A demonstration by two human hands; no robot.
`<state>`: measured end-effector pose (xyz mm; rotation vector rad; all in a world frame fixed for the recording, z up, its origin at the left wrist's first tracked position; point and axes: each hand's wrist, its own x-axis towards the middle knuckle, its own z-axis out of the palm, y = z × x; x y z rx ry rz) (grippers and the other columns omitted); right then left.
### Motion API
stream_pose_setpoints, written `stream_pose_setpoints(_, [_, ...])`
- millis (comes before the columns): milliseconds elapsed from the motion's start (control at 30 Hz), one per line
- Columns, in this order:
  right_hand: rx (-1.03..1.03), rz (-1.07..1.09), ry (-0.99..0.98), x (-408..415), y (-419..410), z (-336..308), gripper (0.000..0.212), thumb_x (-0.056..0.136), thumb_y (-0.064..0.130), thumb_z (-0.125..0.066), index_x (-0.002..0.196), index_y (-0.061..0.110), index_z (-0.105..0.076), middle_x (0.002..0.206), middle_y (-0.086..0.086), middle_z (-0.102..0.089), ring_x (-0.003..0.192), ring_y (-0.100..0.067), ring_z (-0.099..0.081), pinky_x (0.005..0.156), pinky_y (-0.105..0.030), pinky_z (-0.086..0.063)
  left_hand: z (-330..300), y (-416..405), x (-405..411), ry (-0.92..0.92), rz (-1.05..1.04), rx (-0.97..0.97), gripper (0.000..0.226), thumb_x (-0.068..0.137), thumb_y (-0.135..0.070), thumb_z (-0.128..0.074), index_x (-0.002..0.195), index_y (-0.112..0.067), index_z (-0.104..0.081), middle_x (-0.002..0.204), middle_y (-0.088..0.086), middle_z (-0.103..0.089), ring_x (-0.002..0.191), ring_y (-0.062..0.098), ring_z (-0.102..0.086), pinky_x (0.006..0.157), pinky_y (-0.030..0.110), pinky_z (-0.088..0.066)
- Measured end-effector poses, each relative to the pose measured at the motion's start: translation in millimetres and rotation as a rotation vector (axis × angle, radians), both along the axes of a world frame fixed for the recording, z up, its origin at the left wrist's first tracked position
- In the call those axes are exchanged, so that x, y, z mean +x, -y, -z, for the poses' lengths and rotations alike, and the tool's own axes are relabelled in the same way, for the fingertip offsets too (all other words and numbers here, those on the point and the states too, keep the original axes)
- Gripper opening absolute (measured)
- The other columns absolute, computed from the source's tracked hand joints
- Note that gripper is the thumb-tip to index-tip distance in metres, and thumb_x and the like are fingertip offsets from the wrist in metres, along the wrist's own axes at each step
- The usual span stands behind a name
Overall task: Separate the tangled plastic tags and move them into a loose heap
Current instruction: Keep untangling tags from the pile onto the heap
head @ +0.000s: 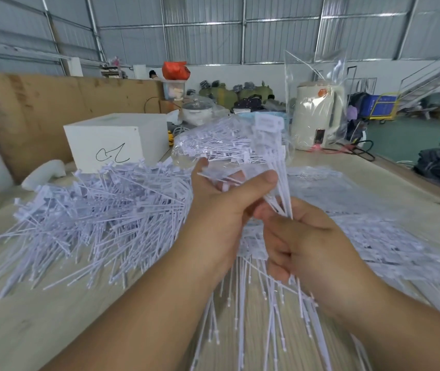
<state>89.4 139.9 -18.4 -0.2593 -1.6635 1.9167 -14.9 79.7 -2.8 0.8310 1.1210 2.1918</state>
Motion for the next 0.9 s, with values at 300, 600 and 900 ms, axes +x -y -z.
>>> stream_pose_setpoints(300, [0.500,-0.032,0.088,2,-4,-1,0.031,0.090,-0.011,-0.041,0.090,0.016,-0.058,0.050,0.003,-0.051,0.042,-0.010,-0.047,0.045,-0.028,-0.043,4,4,18,-0.319,0.139,-0.374,0.031,0.076,-0.039,-0.070,0.096,-0.016,-0.066,0.064,0.007,-0.068,0.040,0.031,-0.057,0.041,0.033,-0.048])
stream_pose_setpoints(600, [0.687,0.080,0.262,14,-17,-1,0.018,0.090,0.041,-0.062,0.106,0.036,-0.065,0.089,0.016,-0.062,0.065,-0.026,-0.056,0.061,-0.027,-0.047,-14,20,-49,-0.325,-0.477,-0.413,0.021,0.097,-0.026,-0.054,0.077,-0.020,-0.057,0.041,-0.009,-0.044,0.033,0.008,-0.042,0.036,0.022,-0.037])
stream_pose_setpoints(900, [0.937,0.217,0.458,9,-33,8,0.012,0.095,0.031,-0.057,0.100,0.026,-0.067,0.092,0.013,-0.066,0.081,-0.005,-0.062,0.076,-0.022,-0.049,1,31,-79,-0.961,-0.776,-1.205,0.054,0.090,-0.044,-0.056,0.133,-0.013,-0.044,0.122,0.010,-0.053,0.108,0.035,-0.055,0.074,0.035,-0.038])
